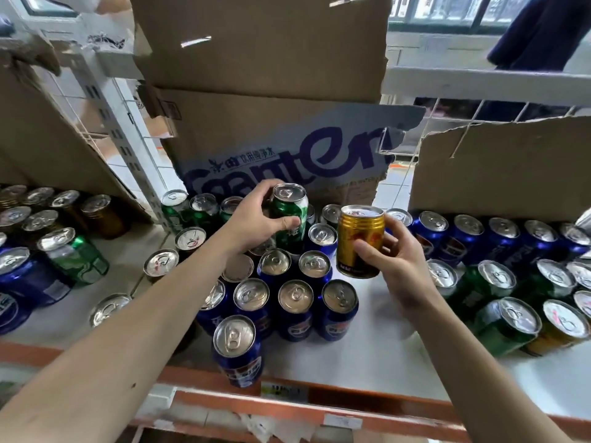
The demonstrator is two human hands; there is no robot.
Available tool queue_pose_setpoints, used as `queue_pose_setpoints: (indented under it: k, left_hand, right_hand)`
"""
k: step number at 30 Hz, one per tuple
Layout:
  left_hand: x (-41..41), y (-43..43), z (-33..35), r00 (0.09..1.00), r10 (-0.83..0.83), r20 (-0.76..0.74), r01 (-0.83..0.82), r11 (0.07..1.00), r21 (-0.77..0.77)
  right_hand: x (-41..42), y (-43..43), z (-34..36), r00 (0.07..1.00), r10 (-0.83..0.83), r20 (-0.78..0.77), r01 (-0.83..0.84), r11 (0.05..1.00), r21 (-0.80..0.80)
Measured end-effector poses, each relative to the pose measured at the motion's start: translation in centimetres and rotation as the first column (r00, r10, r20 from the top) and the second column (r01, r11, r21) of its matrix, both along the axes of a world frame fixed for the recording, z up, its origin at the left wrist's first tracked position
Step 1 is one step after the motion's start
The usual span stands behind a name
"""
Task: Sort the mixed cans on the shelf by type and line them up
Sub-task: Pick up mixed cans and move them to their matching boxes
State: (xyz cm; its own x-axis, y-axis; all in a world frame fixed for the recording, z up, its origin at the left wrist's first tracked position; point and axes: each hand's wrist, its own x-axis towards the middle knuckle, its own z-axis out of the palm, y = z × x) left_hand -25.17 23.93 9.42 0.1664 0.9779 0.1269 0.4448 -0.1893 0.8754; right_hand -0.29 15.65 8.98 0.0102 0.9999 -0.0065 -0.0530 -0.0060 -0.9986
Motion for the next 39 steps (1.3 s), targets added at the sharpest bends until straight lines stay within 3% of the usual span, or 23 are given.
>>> queue_pose_setpoints:
  k: [3,7,13,21,28,33,39]
  left_hand:
    - [0.2,0.4,-0.8,0.999,-0.03,0.042,0.033,0.997,-0.071]
    - [1.4,0.0,-2.7,0.987,-0.132,-0.092,0.122,0.987,-0.107]
    - [1.1,0.7,-3.3,0.959,-0.106,-0.263,0.106,0.994,-0.016]
    - [0.5,1.0,-3.5,0.918,-0.112,-0.38,0.152,0.986,0.076]
    - [1.0,0.7,-2.6,0.876,-0.098,-0.472,0.088,0.995,-0.044]
    - [-1.3,-0.5,-0.2,0.964,0.04,-0.263,-0.068,0.993,-0.099]
    - [-4.8,-4.0,1.2,0.932,0.212,-0.294,-0.237,0.97,-0.051]
  right_hand:
    - [-0.2,0.0,-0.1,1.0,-0.03,0.007,0.03,1.0,-0.009]
    - [0.0,0.0,-0.3,0.998,-0.054,0.009,0.054,0.998,-0.022]
    - [0.4,0.4,-0.9,0.995,-0.096,0.008,0.097,0.994,-0.047]
    - [1.4,0.8,-2.3,0.993,-0.117,0.002,0.116,0.989,-0.094]
    - [1.0,1.2,-1.6,0.998,-0.051,0.03,0.053,0.995,-0.08]
    - [0.8,1.4,-1.0,1.0,0.0,0.028,0.001,0.998,-0.059]
    - [-2.3,2.3,0.4,0.993,0.119,0.011,-0.119,0.993,0.0]
